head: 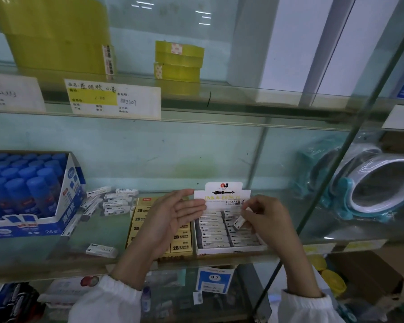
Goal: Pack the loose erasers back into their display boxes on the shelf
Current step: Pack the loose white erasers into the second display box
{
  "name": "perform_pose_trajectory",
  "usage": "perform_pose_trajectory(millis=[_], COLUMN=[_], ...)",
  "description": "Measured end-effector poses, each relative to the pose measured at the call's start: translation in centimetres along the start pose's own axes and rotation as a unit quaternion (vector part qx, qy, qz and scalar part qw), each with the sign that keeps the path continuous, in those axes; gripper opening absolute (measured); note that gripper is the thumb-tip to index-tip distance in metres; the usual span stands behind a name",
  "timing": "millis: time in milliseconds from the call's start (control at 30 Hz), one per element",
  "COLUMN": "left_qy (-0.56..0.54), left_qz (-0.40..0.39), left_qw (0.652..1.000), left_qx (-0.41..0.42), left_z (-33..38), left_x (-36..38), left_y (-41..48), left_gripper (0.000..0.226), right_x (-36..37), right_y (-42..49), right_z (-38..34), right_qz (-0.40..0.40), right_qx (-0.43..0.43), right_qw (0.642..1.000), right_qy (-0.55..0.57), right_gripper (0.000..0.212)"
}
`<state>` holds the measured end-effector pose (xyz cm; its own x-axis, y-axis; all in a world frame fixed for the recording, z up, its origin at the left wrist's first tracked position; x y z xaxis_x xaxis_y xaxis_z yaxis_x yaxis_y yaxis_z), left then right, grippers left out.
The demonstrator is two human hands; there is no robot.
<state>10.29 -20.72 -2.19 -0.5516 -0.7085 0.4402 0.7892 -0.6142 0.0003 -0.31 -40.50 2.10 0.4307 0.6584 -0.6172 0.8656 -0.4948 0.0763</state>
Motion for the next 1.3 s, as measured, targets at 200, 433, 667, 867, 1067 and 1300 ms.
perform_pose_trajectory(millis=[200, 433, 667, 867, 1067, 1300], left_qy=[0.010, 0.012, 0.007, -0.050, 0.082, 0.503], left_qz=[0.005, 0.007, 0.011, 0.033, 0.127, 0.103], left_qw=[1.000, 1.000, 1.000, 0.997, 0.977, 0.858], left_qx=[0.005, 0.009, 0.012, 0.043, 0.148, 0.001], left_z=[0.0, 0.0, 0.1, 1.2, 7.8, 9.7], left_x=[-0.3, -0.5, -0.5, -0.9, -6.7, -14.2], left_y=[0.1, 0.1, 0.1, -0.6, -4.2, -9.0], left_gripper=[0.032, 0.031, 0.031, 0.030, 0.023, 0.030], right_x=[0.8, 1.4, 2.1, 1.6, 7.9, 18.3], right_y=[0.0, -0.5, -1.1, -3.4, -3.2, 0.6], right_z=[0.8, 0.0, 0.5, -1.4, -10.6, -19.3], right_qz=[0.003, 0.033, 0.017, 0.142, -0.127, -0.293], right_qx=[0.018, 0.014, 0.008, -0.063, -0.180, -0.292], right_qw=[0.998, 0.985, 0.985, 0.986, 0.969, 0.886], right_qy=[0.065, -0.166, -0.172, -0.063, -0.109, -0.209], right_gripper=[0.019, 0.012, 0.012, 0.005, 0.017, 0.055])
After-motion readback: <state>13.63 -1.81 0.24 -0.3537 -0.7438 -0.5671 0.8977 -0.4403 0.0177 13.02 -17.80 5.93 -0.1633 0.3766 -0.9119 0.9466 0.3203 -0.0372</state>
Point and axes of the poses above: each hand's wrist, its own y-axis towards the middle knuckle, its own x-axis out of the palm, z = x × y, the point moved 9 cm from there along y, towards the middle knuckle, and after that the axes turned 6 degrees about -z, right-handed, at the moved point
